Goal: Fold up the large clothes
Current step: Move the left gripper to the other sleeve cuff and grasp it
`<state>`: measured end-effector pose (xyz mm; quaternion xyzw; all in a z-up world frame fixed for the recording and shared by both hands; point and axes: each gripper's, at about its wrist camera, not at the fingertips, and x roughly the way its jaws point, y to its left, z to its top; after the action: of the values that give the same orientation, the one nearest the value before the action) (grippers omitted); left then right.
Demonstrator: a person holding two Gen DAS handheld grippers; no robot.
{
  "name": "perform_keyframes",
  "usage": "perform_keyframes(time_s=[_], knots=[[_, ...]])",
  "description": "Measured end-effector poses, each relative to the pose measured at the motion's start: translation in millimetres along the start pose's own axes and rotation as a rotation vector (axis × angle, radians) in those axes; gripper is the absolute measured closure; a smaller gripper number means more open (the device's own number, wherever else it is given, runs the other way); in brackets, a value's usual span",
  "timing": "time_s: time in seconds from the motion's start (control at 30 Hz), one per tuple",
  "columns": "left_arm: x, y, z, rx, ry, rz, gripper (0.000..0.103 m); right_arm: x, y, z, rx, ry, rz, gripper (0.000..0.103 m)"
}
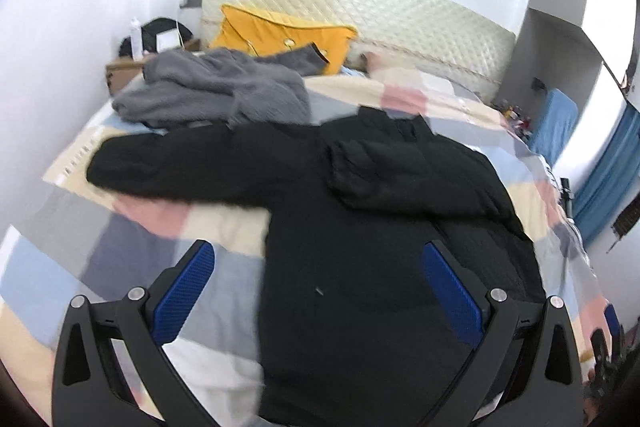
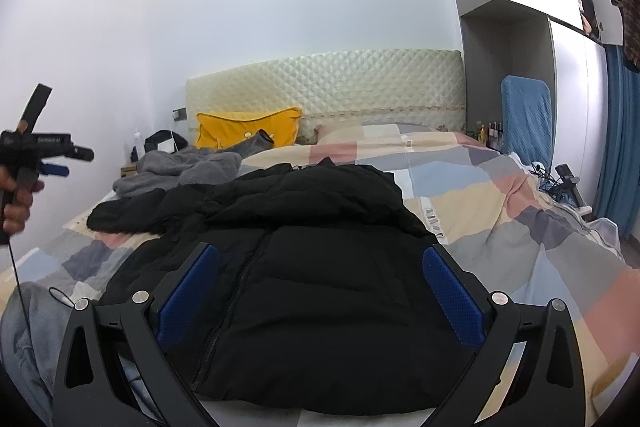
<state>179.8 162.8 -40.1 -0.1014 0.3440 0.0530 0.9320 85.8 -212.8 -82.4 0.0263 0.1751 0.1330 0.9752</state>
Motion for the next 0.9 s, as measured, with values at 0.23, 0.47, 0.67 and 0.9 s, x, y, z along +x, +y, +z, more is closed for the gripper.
perform_keyframes(time_s=[0.23,0.47,0.67,0.9], knots=[[11.8,43.4,50.8,0.037,0.001,0.081,0.000,6.6,5.4,-1.9,-0.013,0.022,-0.012,0.000],[3.6,105.1,78.4,0.102,-0.056,0.254,0.000,16.9,2.4,-2.7,0.020,0.047,-0.052,0.000],[31.1,175.3,84.5,0.007,-0.018,0.220,0.000,23.4,0.2,-3.0,0.043,0.073,-0.049,0.000],[110.0,254.8,77.4,-0.192,0.072,0.148,0.000,27.9,11.6,1.8,0.019,0.082,-0.046,0.000]])
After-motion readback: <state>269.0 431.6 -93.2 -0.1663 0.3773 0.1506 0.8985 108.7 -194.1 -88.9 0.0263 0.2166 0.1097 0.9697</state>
